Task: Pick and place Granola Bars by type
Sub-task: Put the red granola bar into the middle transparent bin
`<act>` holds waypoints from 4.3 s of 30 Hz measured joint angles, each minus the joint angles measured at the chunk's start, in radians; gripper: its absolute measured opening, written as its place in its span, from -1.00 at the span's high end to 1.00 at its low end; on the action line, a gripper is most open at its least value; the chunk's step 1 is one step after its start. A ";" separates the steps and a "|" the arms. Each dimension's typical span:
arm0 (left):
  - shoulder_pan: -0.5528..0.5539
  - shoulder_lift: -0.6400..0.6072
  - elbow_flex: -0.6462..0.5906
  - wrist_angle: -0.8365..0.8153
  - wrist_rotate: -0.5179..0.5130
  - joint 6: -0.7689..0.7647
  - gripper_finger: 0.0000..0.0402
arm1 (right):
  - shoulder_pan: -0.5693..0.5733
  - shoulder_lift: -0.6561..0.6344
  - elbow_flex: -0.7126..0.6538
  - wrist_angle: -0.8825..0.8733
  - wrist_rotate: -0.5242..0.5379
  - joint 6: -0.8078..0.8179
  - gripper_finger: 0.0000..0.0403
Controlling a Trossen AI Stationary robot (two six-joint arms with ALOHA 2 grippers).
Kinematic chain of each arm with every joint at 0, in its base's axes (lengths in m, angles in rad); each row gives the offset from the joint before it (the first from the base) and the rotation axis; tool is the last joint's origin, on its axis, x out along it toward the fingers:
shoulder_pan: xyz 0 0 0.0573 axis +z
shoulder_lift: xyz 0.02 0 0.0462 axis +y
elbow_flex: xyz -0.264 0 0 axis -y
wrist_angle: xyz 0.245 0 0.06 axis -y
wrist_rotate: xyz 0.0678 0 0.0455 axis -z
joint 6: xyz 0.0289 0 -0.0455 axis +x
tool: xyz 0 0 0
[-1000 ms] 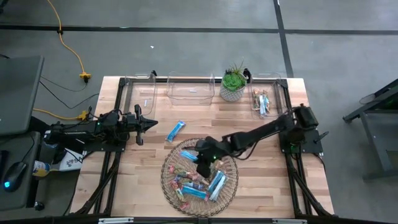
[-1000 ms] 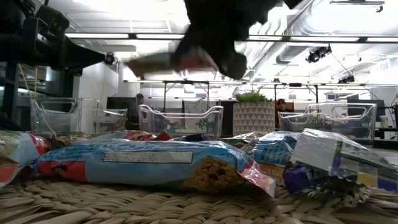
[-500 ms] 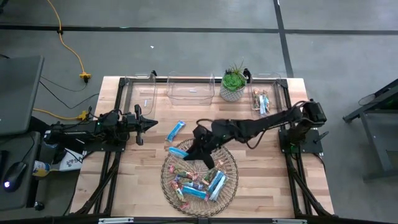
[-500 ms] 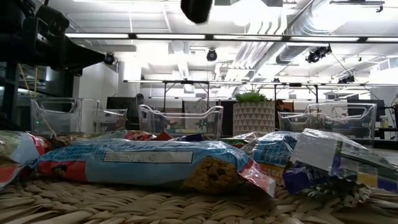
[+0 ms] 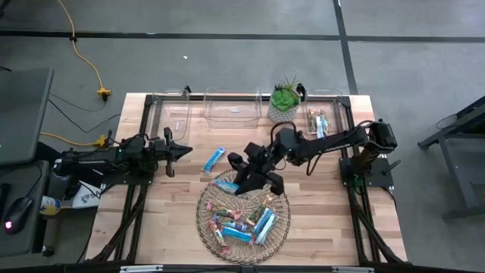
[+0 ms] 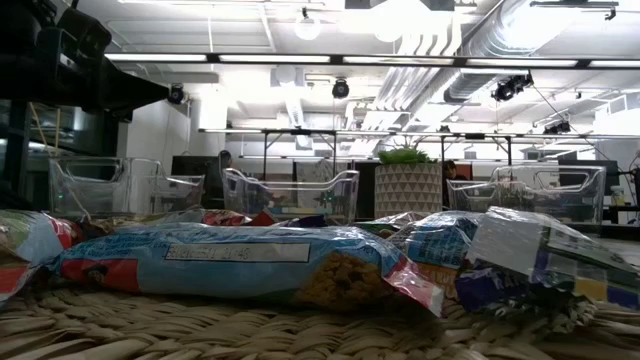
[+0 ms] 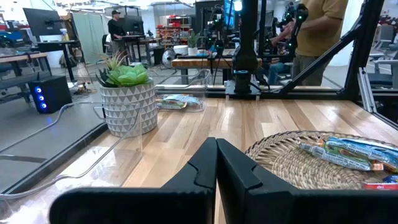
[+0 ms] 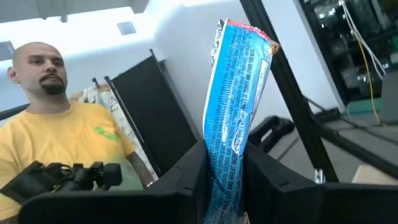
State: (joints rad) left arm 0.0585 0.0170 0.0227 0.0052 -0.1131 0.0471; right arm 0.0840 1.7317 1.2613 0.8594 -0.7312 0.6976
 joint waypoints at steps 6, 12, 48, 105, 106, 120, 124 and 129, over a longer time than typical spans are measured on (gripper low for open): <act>0.000 0.000 0.000 0.000 0.000 0.000 0.99 | -0.027 0.000 0.000 0.041 0.071 0.001 0.67; 0.000 0.000 0.000 0.000 0.000 0.000 0.99 | -0.075 0.000 0.000 0.051 0.252 -0.013 0.67; 0.000 0.000 0.000 0.000 0.000 0.000 0.99 | -0.474 0.334 0.615 -1.012 0.893 0.021 0.67; 0.000 0.000 0.000 0.000 0.000 0.000 0.99 | -0.435 0.497 0.615 -1.443 1.066 0.218 0.67; 0.000 0.000 0.000 0.000 0.000 0.000 0.99 | -0.434 0.497 0.615 -1.442 1.066 0.218 0.67; 0.000 0.000 0.000 0.000 0.000 0.000 0.99 | -0.413 0.497 0.615 -1.439 1.046 0.185 0.67; 0.000 0.000 0.000 0.000 0.000 0.000 0.99 | -0.408 0.497 0.615 -1.438 1.039 0.173 0.65; 0.000 0.000 0.000 0.000 0.000 0.000 0.99 | -0.408 0.496 0.615 -1.438 1.036 0.165 0.47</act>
State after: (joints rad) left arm 0.0584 0.0171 0.0227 0.0051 -0.1131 0.0471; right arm -0.3241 2.2280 1.8763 -0.5782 0.3046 0.8631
